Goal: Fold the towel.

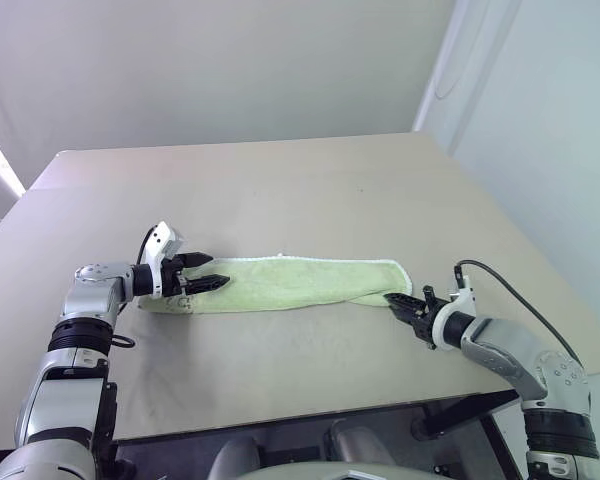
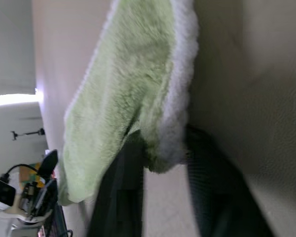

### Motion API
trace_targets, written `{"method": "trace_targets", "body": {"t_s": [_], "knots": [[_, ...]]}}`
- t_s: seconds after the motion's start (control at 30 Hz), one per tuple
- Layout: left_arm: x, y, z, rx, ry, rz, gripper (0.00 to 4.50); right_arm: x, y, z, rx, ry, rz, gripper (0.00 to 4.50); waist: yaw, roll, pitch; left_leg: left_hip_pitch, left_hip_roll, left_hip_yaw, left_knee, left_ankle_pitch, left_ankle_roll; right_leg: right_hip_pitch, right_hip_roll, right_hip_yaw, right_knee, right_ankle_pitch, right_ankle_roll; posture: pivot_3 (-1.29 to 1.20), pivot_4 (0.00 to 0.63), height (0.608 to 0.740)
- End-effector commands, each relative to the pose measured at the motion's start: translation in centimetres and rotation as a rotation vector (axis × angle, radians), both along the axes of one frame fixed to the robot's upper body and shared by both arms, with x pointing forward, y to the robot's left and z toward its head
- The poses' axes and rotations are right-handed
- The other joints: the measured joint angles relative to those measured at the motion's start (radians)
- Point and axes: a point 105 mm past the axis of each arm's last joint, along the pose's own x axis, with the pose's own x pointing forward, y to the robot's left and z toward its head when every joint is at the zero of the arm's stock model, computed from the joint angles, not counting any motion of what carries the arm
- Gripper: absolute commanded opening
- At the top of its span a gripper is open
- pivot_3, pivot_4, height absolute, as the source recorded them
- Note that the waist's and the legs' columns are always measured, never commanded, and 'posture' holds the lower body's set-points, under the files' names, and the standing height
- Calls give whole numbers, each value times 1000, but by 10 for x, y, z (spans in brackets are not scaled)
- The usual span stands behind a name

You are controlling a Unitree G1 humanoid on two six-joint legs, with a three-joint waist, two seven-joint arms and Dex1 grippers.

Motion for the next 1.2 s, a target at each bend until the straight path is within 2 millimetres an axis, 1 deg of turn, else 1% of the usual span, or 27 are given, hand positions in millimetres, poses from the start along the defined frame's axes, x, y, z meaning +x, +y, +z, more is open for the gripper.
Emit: {"method": "trace_targets", "body": {"t_s": [0.03,0.2,0.4,0.53,0.6,0.67,0.8,0.87,0.97,1.07,1.17,1.2], "knots": [[4,2,10,9,-37,3,4500,7,1,6,0,-30,-3,45,-1,0,0,0,1,0,0,0,0,-1,2,0,0,0,-1,0,0,740],[3,7,8,10,-35,25,4500,10,-13,16,-53,-88,1,45,2,1,1,0,2,0,0,0,0,-2,3,1,0,1,-1,0,0,740],[2,11,7,14,-32,37,4500,8,-35,28,-208,-169,103,45,13,5,3,-2,1,1,0,0,0,-5,3,2,-2,1,-2,0,0,740],[3,11,8,3,-34,46,4500,18,-57,47,-355,-267,152,45,14,6,4,-2,1,2,0,-1,1,-5,3,2,-3,1,-2,0,0,740],[3,10,9,-3,-34,45,4500,23,-61,52,-410,-301,166,45,14,6,4,-2,1,2,0,-1,1,-5,4,2,-3,1,-2,0,0,740],[3,9,8,-6,-34,44,4500,28,-61,56,-465,-338,200,45,12,6,4,-2,1,2,0,-1,1,-5,4,2,-3,1,-2,0,0,740],[3,9,10,-10,-37,47,4500,27,-42,76,-528,-497,336,45,13,7,4,-2,1,2,-1,-1,1,-5,5,2,-3,1,-2,0,0,740],[3,12,10,-8,-38,54,4500,25,-28,94,-527,-620,395,45,13,7,4,-2,1,2,-1,-1,1,-6,5,2,-3,1,-2,0,0,740],[2,15,10,0,-39,61,4500,17,-14,114,-559,-769,475,45,14,7,4,-2,1,2,-1,-1,1,-6,5,2,-3,1,-1,0,0,740],[3,16,11,2,-41,67,4500,10,-2,124,-570,-858,545,45,14,7,5,-2,1,1,-1,-1,1,-6,5,1,-3,1,-1,0,0,740],[3,17,11,1,-43,71,4500,-2,20,132,-541,-942,663,45,14,7,5,-2,1,1,-1,-1,1,-6,5,1,-3,1,-1,0,0,740],[3,17,11,1,-44,71,4500,-4,24,132,-537,-954,685,45,14,7,5,-2,1,1,-1,-1,1,-6,5,1,-3,1,-2,0,0,740]]}}
